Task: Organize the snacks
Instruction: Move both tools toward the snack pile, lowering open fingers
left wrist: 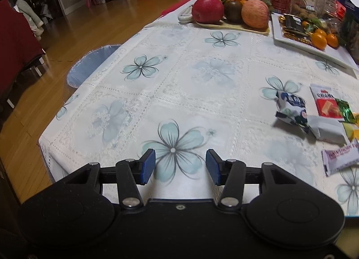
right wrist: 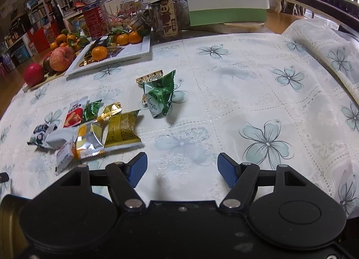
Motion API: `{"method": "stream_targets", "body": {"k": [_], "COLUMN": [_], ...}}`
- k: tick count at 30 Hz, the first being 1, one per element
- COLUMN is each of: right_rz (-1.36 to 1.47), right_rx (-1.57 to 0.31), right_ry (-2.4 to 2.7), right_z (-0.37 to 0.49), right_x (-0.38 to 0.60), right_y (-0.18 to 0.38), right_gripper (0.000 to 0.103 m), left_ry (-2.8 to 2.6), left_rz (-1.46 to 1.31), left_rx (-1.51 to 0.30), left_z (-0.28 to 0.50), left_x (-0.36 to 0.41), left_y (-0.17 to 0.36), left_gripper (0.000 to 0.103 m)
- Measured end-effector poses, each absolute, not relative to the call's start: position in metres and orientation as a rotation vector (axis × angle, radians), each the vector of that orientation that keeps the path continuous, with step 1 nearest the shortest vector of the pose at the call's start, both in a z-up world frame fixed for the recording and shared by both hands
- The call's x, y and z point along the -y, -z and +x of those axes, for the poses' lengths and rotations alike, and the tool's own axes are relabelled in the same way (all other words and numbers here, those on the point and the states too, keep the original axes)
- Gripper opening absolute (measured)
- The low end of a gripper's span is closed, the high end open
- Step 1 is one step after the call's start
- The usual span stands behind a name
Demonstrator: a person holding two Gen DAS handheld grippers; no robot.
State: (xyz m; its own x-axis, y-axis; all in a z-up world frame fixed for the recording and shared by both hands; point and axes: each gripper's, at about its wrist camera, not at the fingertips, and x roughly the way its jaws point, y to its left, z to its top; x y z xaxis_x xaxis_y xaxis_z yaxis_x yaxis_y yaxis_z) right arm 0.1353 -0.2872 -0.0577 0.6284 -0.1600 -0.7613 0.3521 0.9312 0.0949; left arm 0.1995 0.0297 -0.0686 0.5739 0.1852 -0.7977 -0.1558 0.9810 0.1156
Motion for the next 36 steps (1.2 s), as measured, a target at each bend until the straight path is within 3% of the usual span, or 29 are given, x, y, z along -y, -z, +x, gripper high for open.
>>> {"method": "stream_targets", "body": {"k": [7,18,20,22,23,36], "right_rz": [0.215,0.118,0.128,0.167,0.191,0.351], "right_rx": [-0.868,-0.814,-0.884,-0.950,-0.970,-1.109], "right_ry": [0.299,0.210,0.162,0.133,0.133,0.159], "right_z": [0.130,0.161,0.178,0.193,0.198,0.247], "right_x": [0.285,0.275,0.275,0.278,0.279,0.284], "right_y": [0.057,0.001,0.000,0.004,0.007,0.044], "right_gripper": [0.072,0.072,0.066,0.050,0.048,0.051], "left_ry": [-0.222,-0.151,-0.085,-0.024,-0.009,-0.008], "left_rz": [0.077,0.050,0.076,0.085,0.084,0.152], "left_rx": [-0.976,-0.873,-0.898,-0.926,-0.935,-1.009], "left_z": [0.194,0.218,0.228,0.238,0.242,0.282], "left_x": [-0.023,-0.014,-0.002,0.008,0.013,0.050], "left_y": [0.071,0.008,0.003,0.001,0.000,0.020], "left_gripper": [0.057,0.057,0.057,0.057,0.057,0.057]}}
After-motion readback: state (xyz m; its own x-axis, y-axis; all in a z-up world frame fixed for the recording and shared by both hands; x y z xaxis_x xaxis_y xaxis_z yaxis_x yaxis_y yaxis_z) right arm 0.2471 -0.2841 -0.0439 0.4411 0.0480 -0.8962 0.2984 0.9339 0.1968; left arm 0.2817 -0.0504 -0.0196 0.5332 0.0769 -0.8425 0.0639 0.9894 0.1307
